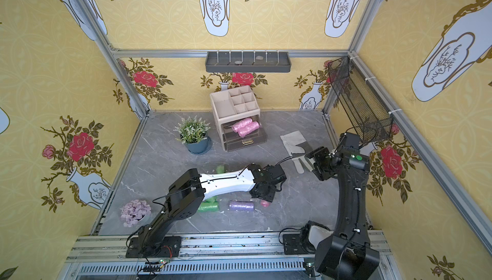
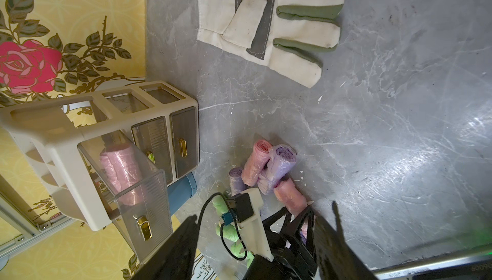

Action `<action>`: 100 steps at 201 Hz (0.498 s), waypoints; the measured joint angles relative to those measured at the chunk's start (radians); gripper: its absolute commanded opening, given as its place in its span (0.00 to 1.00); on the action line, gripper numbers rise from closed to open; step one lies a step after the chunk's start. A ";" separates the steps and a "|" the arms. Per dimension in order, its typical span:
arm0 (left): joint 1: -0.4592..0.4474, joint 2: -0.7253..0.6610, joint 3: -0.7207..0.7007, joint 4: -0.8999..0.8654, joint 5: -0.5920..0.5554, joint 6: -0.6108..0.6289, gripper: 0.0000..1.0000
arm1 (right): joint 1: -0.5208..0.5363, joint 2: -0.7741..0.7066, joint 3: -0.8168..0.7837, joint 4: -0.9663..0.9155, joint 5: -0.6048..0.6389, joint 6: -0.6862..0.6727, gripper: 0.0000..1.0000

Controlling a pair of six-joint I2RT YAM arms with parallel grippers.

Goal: Sort the rolls of trash bags by color and place them into the drawer
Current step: Pick up the roll of trash bags from the center of the board.

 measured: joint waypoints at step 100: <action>0.005 0.038 0.051 -0.034 0.004 0.038 0.46 | -0.006 0.011 0.001 0.004 -0.003 -0.002 0.69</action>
